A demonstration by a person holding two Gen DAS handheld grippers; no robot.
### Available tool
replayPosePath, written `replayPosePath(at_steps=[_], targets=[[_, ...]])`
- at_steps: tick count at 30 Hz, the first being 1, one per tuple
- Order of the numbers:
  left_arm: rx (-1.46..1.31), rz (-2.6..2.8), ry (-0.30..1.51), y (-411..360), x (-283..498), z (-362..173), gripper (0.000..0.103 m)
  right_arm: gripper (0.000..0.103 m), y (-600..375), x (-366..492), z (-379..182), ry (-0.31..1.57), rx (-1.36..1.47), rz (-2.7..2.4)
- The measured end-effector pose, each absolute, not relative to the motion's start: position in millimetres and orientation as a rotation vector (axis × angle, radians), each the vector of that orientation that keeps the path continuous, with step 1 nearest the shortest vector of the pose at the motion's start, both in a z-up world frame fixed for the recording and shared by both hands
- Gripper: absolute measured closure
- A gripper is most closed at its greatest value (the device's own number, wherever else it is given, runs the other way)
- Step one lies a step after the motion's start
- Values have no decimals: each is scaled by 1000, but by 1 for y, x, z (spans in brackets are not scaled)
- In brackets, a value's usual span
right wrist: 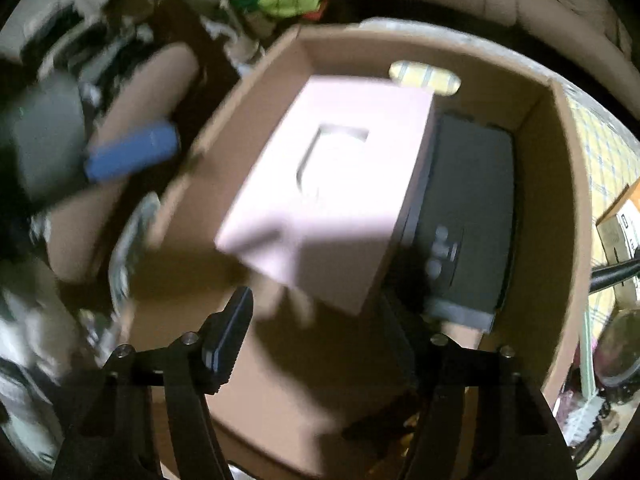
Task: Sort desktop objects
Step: 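Lower the pink box into the cardboard box and open both tools, then move both tools back over the table toward the remaining items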
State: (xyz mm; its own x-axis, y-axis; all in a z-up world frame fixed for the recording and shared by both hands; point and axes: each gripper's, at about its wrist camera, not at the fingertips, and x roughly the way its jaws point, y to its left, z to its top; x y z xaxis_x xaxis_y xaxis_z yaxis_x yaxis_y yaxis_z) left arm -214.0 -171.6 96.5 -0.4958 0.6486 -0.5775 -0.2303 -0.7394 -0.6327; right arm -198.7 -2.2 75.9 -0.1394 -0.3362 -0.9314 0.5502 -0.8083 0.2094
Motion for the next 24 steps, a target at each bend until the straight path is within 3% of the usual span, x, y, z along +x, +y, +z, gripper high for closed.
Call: replayPosePath(at_steps=[3,7,11,15,18,21,24], targets=[[-1166,2267,-640,-173,-213,98,16,39,-8,-195,65,289,1565,-1994],[-1167,2250,-673,-177,-214,98,16,48,-5,-206,60,249,1577,-2037],[-1152,2263,-675,-180,-212,104,16,48,0,-219,56,118,1601,-2050],[-1149,2264,-678,-180,-211,107,15,48,-9,-224,54,130,1613,-2057],[-1158,2259,-668,-178,-210,108,15,42,-11,-222,50,84,1645,-2013],[-1164,2264,-643,-176,-208,109,10,43,-2,-222,60,42,1630,-2028],[-1179,2280,-590,-171,-205,110,8,34,17,-217,81,-33,1576,-2057]])
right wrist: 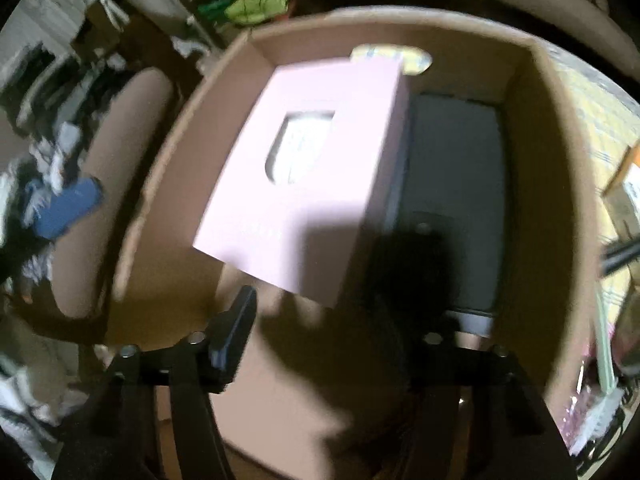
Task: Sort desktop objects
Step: 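Move both tools back over the table toward the remaining items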
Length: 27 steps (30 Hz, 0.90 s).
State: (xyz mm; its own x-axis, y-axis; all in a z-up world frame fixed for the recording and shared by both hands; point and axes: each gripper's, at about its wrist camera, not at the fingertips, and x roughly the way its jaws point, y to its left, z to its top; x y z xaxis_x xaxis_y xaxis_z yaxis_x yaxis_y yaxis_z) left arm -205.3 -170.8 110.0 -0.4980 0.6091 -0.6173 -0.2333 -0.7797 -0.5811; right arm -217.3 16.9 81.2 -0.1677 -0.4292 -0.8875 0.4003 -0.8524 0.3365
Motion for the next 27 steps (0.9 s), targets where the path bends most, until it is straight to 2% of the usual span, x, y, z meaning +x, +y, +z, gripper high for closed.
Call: replayPosePath(at_steps=[1,4,6,11,19,27], targets=[[-1188,2285,-557,-167,-203,110,7,34,25,-214,89,-65,1553,-2059],[-1218,2286,-502,-157,-199,105,5,16,39,-201,110,-80,1509,-2082],[-1240,2272,-474,-149,-194,100,0,16,44,-192,123,-59,1476,-2095],[-1245,2275,-377,-126,-181,100,0,13,72,-171,147,-45,1426,-2147],[-1309,2246,-328,-93,-154,86,0,7,123,-131,165,68,1390,-2254],[-1363,2205,-257,-58,-132,79,0,4,209,-105,163,-57,1391,-2363]])
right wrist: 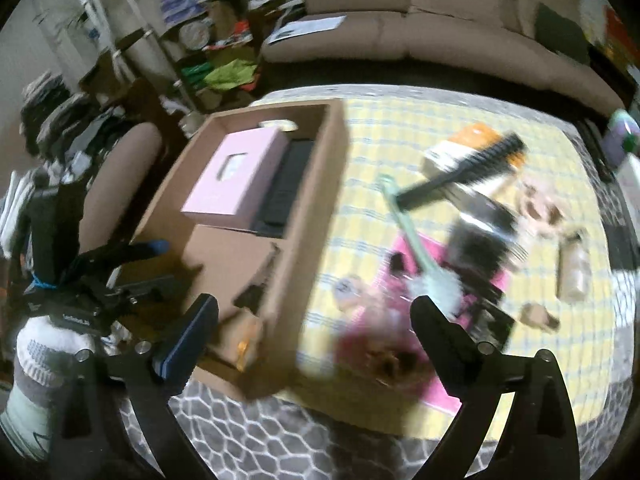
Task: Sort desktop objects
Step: 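Move both tools back over the table toward the remaining items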
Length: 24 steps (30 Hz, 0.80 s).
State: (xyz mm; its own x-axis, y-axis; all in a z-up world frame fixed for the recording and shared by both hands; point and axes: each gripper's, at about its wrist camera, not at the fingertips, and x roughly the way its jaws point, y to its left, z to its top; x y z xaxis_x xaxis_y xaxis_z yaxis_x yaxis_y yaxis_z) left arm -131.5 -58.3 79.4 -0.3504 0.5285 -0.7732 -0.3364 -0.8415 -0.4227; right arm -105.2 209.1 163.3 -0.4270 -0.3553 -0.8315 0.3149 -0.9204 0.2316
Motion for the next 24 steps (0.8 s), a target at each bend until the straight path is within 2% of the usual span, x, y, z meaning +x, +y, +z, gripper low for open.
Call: replayPosePath(at_steps=[16,24], targets=[[-1294,2147,-99,46,-130,112,0,3,341,-98,135,-368,1392,-2558],[-1269,2113,10,122,-150,117,0,3,390,-117,127,-419,1400,-2621]])
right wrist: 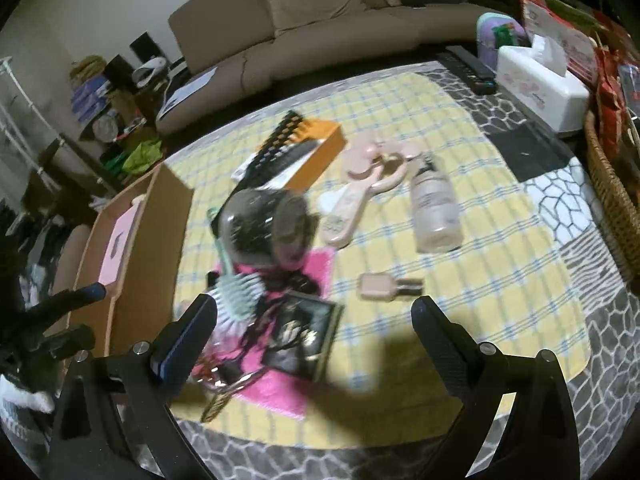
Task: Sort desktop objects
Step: 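Move both tools back over the table toward the remaining items, then grasp the clear jar of black hair ties with the left tool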
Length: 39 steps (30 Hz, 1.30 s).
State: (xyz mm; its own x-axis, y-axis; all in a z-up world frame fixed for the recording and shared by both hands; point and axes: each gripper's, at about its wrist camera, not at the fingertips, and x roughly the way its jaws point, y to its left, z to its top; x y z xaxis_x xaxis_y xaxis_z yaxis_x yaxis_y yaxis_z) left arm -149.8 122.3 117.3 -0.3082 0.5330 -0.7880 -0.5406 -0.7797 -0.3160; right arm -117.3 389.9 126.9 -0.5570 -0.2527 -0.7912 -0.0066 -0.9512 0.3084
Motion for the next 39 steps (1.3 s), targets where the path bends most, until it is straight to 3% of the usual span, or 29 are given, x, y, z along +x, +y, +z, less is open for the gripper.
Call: replayPosePath(at_steps=[14,22,25,27,29,39], targets=[[-1339,2213,375,234,-215,66,0,3,427,-121,109,-491,1426,-2604],[-1376,2224,335,240,-229,42,1,3,430,-121,103,-502,1436,-2578],[-1396,2219,284,235,-233,40,10,3,431,-122,102,-510,1440,-2570],[-1384,2210,272,234,-234,41,30,3,430,-121,102,-509,1436,-2567],[-1384,2191,255,234,-234,44,40,3,429,-121,103,-511,1430,-2565],[-1339,2118,56,210,-228,80,43,3,427,-121,106,-547,1401,-2541]])
